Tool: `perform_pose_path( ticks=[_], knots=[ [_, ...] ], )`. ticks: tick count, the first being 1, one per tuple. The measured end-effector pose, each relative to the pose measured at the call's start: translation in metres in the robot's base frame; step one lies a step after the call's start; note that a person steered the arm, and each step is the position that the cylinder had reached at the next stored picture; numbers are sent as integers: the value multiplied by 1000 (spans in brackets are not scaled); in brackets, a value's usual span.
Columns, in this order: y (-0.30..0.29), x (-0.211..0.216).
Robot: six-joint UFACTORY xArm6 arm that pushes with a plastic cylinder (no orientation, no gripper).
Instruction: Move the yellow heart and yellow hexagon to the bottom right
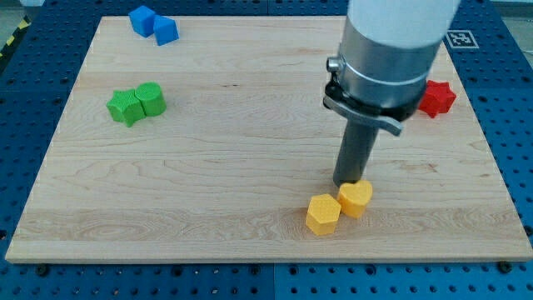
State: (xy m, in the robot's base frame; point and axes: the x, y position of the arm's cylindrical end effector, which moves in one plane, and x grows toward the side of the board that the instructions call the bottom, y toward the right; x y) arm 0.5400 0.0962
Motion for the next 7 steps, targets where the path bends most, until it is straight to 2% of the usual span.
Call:
perform_pose_path(
  ticks=[1,3,4,5,7],
  knots=[
    [-3,2],
    [-51,2],
    [-71,33],
    [-73,56],
    [-46,55]
  ],
)
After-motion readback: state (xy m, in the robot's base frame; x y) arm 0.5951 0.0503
